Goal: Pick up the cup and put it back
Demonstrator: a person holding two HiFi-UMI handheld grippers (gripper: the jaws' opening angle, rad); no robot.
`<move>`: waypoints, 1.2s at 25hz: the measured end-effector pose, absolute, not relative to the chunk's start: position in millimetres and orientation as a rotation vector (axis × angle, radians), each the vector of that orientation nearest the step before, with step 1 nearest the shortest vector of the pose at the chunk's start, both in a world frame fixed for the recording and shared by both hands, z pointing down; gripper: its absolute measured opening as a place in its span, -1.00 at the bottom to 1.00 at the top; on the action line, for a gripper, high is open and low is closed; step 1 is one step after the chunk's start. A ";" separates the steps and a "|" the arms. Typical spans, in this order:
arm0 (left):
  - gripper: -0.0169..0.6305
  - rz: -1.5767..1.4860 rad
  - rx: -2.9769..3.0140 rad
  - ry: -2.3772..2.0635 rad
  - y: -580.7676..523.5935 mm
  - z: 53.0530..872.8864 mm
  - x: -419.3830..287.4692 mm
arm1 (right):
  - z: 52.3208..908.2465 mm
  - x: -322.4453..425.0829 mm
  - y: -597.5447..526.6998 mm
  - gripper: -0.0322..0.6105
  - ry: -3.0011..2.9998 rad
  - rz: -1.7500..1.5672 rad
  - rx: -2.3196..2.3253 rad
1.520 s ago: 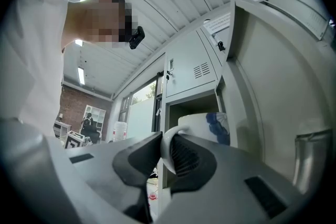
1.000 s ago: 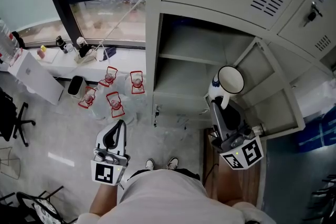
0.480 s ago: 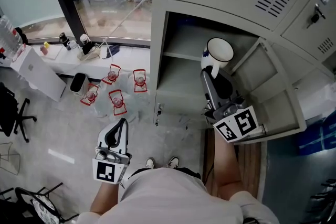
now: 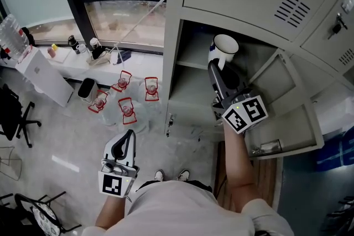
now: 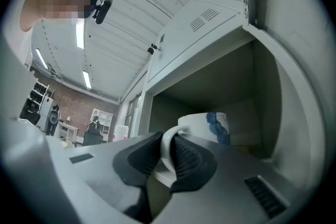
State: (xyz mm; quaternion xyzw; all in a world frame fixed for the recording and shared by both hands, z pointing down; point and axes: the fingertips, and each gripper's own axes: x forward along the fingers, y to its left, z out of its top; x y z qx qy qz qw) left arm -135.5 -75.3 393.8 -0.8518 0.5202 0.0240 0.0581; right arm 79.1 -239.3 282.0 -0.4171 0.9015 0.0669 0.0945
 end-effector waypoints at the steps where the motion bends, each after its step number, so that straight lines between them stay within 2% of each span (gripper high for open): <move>1: -0.88 0.066 -2.576 1.580 -75.2 394.9 -136.4 | 283.8 78.6 -242.2 -0.73 2.677 0.190 -1.236; 30: -0.88 0.077 -2.557 1.587 -84.7 389.5 -128.6 | 303.3 76.8 -290.3 -0.73 2.707 0.068 -1.284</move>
